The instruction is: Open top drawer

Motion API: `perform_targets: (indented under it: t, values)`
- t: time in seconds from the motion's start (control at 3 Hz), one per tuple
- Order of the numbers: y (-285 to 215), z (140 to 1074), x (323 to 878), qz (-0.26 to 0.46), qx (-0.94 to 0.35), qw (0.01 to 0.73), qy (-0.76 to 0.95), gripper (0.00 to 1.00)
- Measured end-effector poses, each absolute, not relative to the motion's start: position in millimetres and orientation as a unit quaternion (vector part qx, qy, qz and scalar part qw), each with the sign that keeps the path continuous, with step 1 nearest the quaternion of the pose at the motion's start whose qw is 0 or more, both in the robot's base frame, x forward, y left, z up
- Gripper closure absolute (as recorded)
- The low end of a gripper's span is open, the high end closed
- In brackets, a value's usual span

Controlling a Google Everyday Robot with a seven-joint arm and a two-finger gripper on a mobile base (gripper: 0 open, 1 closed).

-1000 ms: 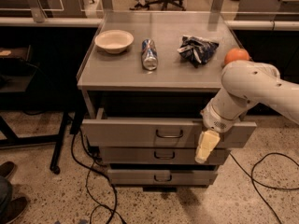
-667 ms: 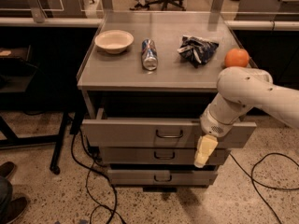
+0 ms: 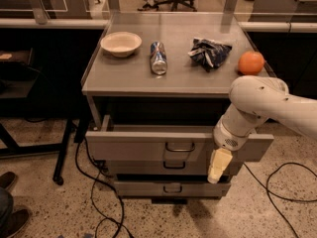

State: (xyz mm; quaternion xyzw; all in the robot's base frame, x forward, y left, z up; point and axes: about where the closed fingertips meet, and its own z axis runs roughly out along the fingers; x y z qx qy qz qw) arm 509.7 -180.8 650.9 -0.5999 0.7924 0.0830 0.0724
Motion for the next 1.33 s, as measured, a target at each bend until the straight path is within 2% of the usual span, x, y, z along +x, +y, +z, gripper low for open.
perform_targets:
  t: [0.33, 0.67, 1.33]
  values:
    - [-188.6, 655.9, 486.6, 0.088, -0.59, 0.07, 0.799, 0.0]
    - [-207.1, 668.4, 426.7, 0.102, -0.563, 0.067, 0.818, 0.0]
    - [-205.2, 654.0, 428.8, 0.11, -0.562, 0.058, 0.818, 0.0]
